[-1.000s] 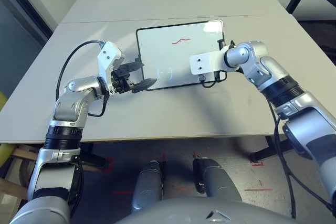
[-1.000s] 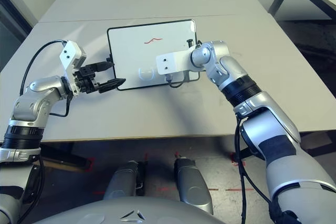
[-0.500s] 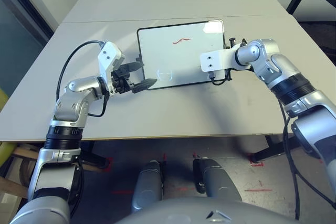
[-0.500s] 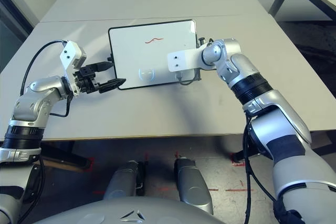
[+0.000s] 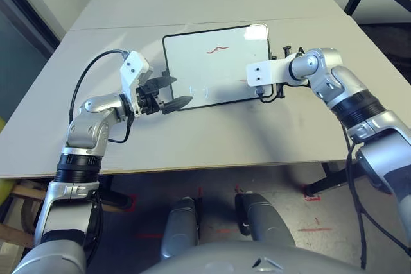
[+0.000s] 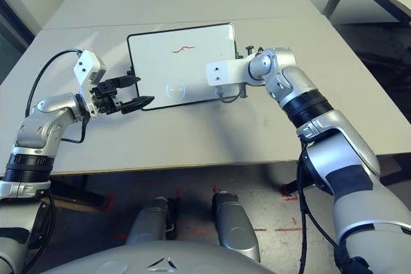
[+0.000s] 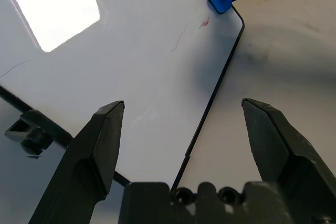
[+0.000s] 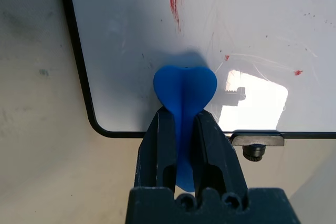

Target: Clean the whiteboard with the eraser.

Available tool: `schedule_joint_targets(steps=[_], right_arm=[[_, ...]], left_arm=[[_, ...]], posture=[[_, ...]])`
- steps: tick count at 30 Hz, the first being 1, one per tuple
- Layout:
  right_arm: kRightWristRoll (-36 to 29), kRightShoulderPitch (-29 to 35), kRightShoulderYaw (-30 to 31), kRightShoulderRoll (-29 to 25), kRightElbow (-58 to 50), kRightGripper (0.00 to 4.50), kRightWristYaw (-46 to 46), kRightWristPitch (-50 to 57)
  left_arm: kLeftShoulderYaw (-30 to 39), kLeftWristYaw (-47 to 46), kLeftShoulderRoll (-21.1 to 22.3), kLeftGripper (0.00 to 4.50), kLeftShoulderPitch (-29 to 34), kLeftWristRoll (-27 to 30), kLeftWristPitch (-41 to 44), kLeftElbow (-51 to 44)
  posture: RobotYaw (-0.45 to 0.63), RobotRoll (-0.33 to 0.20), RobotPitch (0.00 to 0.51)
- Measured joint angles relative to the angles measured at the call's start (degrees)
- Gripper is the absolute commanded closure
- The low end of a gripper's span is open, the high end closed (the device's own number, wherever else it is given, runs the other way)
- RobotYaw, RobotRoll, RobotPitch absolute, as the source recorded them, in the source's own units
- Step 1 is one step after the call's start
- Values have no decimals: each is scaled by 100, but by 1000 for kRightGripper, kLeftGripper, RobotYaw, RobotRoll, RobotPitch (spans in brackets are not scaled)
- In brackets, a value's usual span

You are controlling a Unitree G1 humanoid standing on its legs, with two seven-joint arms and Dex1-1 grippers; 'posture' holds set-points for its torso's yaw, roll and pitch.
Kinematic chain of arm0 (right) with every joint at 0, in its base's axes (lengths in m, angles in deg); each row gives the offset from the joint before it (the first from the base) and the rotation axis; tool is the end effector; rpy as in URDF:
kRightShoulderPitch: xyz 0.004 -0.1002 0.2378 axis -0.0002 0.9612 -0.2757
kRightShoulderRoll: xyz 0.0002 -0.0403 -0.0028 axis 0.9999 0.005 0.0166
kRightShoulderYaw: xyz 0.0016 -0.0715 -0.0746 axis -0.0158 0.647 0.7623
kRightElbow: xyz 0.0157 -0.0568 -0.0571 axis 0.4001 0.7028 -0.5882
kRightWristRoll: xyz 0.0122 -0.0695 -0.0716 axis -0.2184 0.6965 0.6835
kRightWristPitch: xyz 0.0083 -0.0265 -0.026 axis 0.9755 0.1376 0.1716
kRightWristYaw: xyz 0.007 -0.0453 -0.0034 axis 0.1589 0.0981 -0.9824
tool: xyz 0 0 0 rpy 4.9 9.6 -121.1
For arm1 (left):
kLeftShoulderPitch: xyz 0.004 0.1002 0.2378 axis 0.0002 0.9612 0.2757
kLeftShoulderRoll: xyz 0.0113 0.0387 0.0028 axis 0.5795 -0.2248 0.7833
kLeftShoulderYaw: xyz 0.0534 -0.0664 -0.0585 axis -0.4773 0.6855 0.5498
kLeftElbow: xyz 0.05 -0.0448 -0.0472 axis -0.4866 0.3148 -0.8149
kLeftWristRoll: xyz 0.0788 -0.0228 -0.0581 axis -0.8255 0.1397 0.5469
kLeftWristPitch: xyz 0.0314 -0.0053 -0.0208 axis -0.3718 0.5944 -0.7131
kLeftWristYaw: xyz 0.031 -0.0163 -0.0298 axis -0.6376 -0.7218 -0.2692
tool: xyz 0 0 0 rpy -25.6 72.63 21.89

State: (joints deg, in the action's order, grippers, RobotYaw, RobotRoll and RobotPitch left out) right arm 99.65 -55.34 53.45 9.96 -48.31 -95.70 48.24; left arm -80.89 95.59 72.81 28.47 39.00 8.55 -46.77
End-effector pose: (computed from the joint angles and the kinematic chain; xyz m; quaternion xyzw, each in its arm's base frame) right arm 0.3439 -0.1491 0.2020 -0.6276 0.1599 0.3852 0.6574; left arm 0.2773 0.2460 0.1543 0.0865 0.0743 -0.4437 0.8889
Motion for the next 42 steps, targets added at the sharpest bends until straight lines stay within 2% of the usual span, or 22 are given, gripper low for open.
schedule_joint_targets(steps=[20, 28, 37, 42], right_arm=[[68, 172, 48, 550, -749, 4305, -124, 255], [53, 144, 48, 564, -715, 4306, -138, 249], [-350, -734, -309, 108, -338, 4306, -607, 160], [-452, -944, -407, 39, -116, 4306, -695, -30]], left_arm=[[1, -2, 0, 0, 0, 1, 0, 0], [1, -2, 0, 0, 0, 0, 0, 0], [1, -2, 1, 0, 0, -2, -51, 25], [1, -3, -9, 0, -16, -3, -97, 72]], posture=[[-103, 0, 122], [-103, 0, 121], [-105, 0, 111], [-104, 0, 106]])
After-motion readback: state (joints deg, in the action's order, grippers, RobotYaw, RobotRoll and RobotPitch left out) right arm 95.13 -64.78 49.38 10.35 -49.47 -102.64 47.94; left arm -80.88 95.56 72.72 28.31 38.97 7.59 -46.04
